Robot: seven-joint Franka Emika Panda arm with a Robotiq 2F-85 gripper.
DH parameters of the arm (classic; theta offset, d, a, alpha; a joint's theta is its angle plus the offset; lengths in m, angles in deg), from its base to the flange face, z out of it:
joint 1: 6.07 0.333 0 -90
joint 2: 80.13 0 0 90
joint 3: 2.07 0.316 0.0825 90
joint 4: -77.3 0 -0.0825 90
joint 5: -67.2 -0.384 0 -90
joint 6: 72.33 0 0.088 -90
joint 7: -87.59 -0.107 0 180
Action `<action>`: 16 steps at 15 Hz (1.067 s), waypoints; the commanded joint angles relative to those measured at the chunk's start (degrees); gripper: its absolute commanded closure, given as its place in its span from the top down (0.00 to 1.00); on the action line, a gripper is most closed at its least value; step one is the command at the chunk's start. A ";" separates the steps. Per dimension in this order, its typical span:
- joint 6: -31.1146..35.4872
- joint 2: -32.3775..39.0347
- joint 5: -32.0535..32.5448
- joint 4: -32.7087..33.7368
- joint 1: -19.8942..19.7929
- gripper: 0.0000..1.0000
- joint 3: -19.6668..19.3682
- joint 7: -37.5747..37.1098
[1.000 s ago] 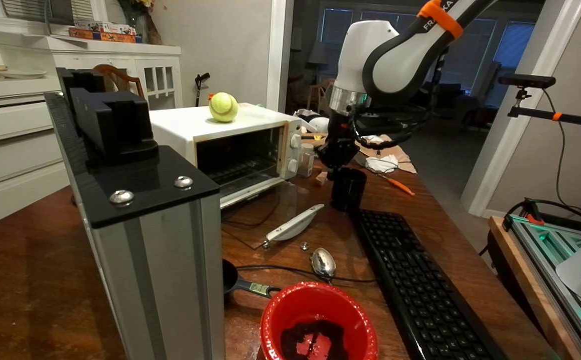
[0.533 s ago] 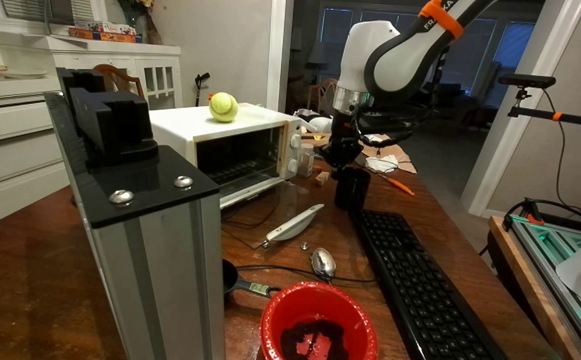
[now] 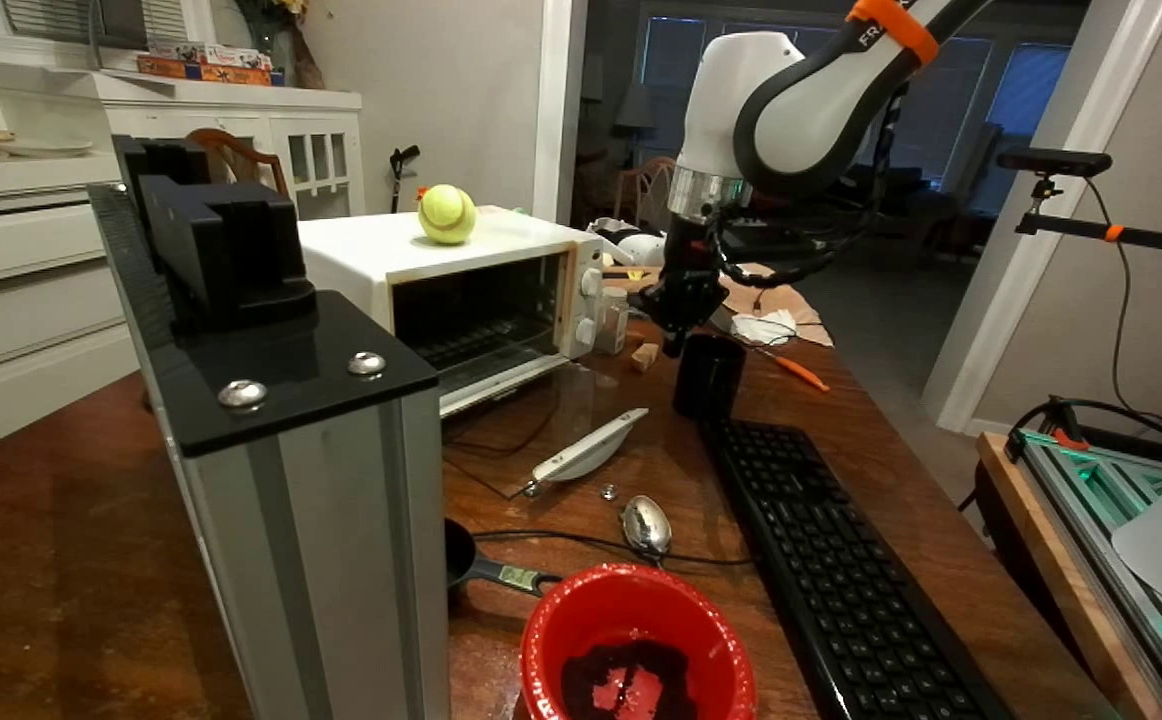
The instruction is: Open the white oven.
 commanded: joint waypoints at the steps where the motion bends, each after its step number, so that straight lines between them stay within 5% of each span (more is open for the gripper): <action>1: 0.33 -2.05 -1.16 -0.46 0.61 0.00 2.55 0.16; 4: 1.50 -3.25 -1.11 -0.31 1.32 0.05 4.42 0.39; 5: 0.66 -3.83 -0.69 -0.14 1.53 0.27 4.74 0.21; 8: 0.49 -6.82 -0.27 -0.62 1.83 0.35 5.59 -0.36; 16: -1.63 -14.88 0.43 -0.85 0.83 0.97 7.68 5.67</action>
